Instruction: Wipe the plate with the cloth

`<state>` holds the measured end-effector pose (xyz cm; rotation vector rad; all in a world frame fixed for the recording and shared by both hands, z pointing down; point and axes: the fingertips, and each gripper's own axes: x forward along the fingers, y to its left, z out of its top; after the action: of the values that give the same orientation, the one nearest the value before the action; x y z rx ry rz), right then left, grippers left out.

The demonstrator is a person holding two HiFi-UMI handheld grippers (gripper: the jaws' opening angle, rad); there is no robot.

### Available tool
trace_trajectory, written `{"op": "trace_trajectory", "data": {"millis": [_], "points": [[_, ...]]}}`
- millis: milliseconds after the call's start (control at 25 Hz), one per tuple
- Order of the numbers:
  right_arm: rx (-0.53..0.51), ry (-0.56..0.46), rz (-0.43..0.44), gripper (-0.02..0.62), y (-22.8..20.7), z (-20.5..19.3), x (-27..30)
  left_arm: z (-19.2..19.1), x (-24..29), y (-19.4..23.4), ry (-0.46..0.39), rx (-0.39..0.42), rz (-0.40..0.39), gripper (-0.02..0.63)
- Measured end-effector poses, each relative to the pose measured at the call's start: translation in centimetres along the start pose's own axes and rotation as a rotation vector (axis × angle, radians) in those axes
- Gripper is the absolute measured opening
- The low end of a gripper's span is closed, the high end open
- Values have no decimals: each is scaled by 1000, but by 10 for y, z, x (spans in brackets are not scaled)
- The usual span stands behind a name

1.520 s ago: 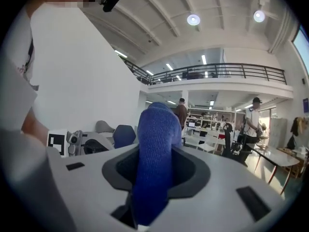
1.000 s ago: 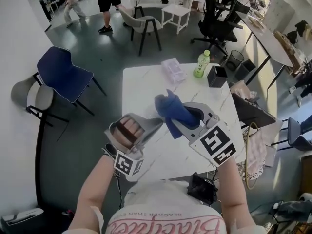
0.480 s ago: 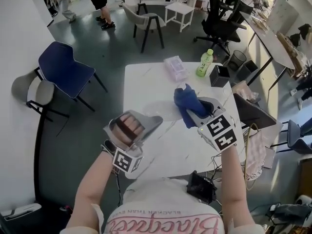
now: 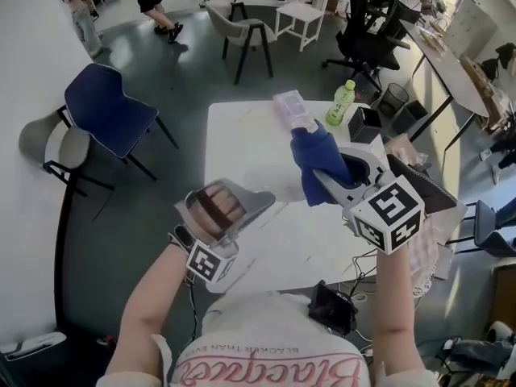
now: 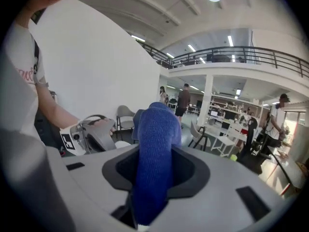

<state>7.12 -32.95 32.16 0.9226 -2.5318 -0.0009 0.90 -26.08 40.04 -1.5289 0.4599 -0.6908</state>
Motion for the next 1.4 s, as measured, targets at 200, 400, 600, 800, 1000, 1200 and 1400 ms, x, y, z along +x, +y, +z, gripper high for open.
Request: {"op": "trace_trajectory", "data": {"millis": [200,400,600,800,1000,1200,1400], "points": [[-16,-51,137,130,30,31,14,11,2,-4,-33,47,-2,14],[-84,-15,198,130,52,38,40,15,2,2,-44,91,4,14],[-221,70,255,129,74,24,64,24,3,1,-61,136,-13,15],[-256,150,291,127,78,-2,81,27,1,-7,-65,145,-38,15],[-197,178,241,126,57,-19,86,23,-1,-8,-50,133,-35,15],[-182,240,174,126,33,-41,83,20,-1,-6,-37,124,-26,15],[-216,328,109,126,15,-70,78,14,-2,-9,-21,59,-20,15]]}}
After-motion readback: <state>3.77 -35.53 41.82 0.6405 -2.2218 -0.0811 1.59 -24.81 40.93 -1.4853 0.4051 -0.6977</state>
